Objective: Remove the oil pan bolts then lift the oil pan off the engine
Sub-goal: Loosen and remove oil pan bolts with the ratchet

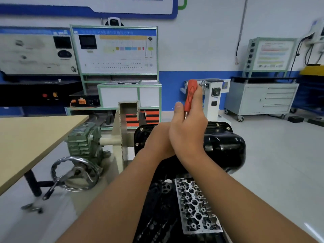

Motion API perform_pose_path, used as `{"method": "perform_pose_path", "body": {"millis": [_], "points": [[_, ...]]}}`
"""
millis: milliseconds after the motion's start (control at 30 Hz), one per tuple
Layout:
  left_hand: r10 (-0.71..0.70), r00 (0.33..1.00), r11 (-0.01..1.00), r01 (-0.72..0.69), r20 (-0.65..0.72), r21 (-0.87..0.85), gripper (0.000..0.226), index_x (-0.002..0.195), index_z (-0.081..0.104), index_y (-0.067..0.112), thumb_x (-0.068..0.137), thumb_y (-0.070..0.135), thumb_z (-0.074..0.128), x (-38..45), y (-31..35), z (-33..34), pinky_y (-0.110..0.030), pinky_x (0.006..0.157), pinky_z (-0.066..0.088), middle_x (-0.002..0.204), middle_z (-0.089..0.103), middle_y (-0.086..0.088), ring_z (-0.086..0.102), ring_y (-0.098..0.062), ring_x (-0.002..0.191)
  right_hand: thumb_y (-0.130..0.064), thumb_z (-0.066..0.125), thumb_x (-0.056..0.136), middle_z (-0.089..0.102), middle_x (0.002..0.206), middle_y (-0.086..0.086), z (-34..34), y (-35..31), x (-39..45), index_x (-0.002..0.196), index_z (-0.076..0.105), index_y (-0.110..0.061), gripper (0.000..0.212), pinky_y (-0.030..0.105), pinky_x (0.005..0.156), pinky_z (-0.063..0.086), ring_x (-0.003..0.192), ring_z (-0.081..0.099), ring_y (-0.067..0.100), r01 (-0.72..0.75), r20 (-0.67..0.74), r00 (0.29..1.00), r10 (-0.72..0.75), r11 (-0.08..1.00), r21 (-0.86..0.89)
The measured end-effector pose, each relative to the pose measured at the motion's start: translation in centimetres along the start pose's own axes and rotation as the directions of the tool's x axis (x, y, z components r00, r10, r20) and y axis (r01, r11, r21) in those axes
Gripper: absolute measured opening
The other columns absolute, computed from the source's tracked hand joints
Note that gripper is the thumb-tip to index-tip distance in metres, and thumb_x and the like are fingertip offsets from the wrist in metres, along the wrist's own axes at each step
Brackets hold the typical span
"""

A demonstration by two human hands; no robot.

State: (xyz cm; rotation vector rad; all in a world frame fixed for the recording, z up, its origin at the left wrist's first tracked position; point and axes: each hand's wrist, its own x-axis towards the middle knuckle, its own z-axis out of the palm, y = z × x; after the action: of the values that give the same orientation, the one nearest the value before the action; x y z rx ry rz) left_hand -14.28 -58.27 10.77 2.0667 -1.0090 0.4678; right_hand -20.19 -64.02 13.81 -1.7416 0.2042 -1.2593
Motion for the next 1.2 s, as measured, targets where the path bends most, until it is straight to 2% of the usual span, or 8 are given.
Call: {"method": "perform_pose_path", "body": {"millis": [133, 267, 533, 733, 867, 1033, 1100, 1200], "points": [[-0.017, 0.998, 0.985, 0.006, 0.061, 0.173, 0.021, 0.111, 0.066, 0.005, 0.094, 0.015, 0.057, 0.1, 0.1, -0.4, -0.05, 0.081, 0.055, 0.104, 0.073, -0.019, 0.064, -0.043, 0.095, -0.013, 0.05, 0.104, 0.037, 0.089, -0.039, 0.2, 0.5, 0.1, 0.164, 0.023, -0.022, 0.067, -0.007, 0.071, 0.034, 0.086, 0.05, -0.03, 0.023, 0.0, 1.0, -0.023, 0.999, 0.039], [0.0, 0.997, 0.979, -0.015, 0.074, 0.204, 0.02, 0.109, 0.067, 0.004, 0.094, 0.013, 0.057, -0.1, 0.1, -0.2, -0.048, 0.081, 0.056, 0.101, 0.073, -0.018, 0.065, -0.041, 0.093, -0.012, 0.049, 0.103, 0.057, 0.1, -0.024, 0.1, 0.5, 0.2, 0.165, 0.021, -0.026, 0.07, 0.017, 0.084, 0.051, 0.083, 0.059, 0.003, 0.042, 0.005, 0.999, -0.042, 0.998, 0.045], [0.076, 0.995, 0.977, -0.089, 0.071, 0.193, 0.013, 0.09, 0.068, 0.016, 0.088, 0.02, 0.055, 0.0, -0.6, 0.1, -0.032, 0.067, 0.036, 0.091, 0.073, -0.008, 0.065, -0.036, 0.087, -0.006, 0.051, 0.099, 0.047, 0.155, -0.008, -0.3, 0.4, 0.4, 0.164, 0.024, -0.019, 0.071, 0.007, 0.1, 0.04, 0.117, 0.052, -0.015, 0.067, -0.005, 0.998, -0.067, 0.997, 0.035], [0.032, 0.997, 0.996, -0.037, 0.065, 0.079, 0.012, 0.084, 0.065, 0.024, 0.084, 0.03, 0.056, -0.1, -0.9, 0.0, -0.031, 0.063, 0.038, 0.085, 0.072, 0.0, 0.066, -0.031, 0.083, -0.01, 0.053, 0.099, 0.058, 0.087, -0.02, -0.3, 1.1, 0.5, 0.163, 0.028, -0.03, 0.072, 0.025, 0.065, 0.046, 0.057, 0.049, 0.004, 0.043, 0.001, 0.999, -0.043, 0.995, 0.085], [0.048, 0.995, 0.994, -0.056, 0.083, 0.091, 0.013, 0.085, 0.067, 0.022, 0.086, 0.028, 0.056, 0.3, -0.8, -0.3, -0.033, 0.063, 0.04, 0.085, 0.072, -0.001, 0.065, -0.032, 0.083, -0.008, 0.053, 0.099, 0.054, 0.073, -0.029, -0.4, 1.5, 0.9, 0.162, 0.028, -0.032, 0.072, 0.025, 0.061, 0.045, 0.053, 0.047, 0.004, 0.048, 0.023, 0.999, -0.05, 0.996, 0.071], [0.013, 0.997, 0.991, -0.023, -0.071, -0.135, 0.026, 0.116, 0.069, 0.003, 0.09, 0.003, 0.066, -0.5, -0.1, -0.6, -0.031, 0.078, 0.055, 0.109, 0.073, -0.015, 0.06, -0.035, 0.096, -0.004, 0.055, 0.1, 0.069, 0.134, 0.001, -0.9, -0.5, 0.3, 0.16, 0.035, -0.025, 0.066, 0.03, 0.1, 0.053, 0.114, 0.068, 0.015, 0.369, 0.477, 0.838, -0.265, 0.919, -0.139], [-0.018, 1.0, 0.997, 0.018, -0.009, -0.07, 0.007, 0.089, 0.067, 0.011, 0.09, 0.008, 0.061, -0.2, -0.4, -0.4, -0.03, 0.065, 0.045, 0.089, 0.072, -0.009, 0.061, -0.038, 0.085, -0.007, 0.056, 0.101, 0.062, 0.145, 0.003, -0.7, -1.6, 1.2, 0.161, 0.035, -0.022, 0.065, 0.011, 0.104, 0.043, 0.124, 0.06, 0.014, 0.337, 0.419, 0.873, -0.249, 0.93, -0.149], [0.003, 0.999, 0.987, -0.011, 0.053, 0.16, 0.027, 0.064, 0.041, 0.026, 0.087, 0.019, 0.053, 0.4, -0.9, -0.3, -0.033, 0.062, 0.032, 0.07, 0.06, 0.006, 0.061, -0.036, 0.074, -0.009, 0.057, 0.101, 0.064, 0.137, -0.01, -0.7, -1.9, 1.4, 0.159, 0.038, -0.02, 0.062, -0.001, 0.093, 0.037, 0.113, 0.057, -0.004, 0.227, 0.224, 0.954, -0.199, 0.968, -0.104]]}}
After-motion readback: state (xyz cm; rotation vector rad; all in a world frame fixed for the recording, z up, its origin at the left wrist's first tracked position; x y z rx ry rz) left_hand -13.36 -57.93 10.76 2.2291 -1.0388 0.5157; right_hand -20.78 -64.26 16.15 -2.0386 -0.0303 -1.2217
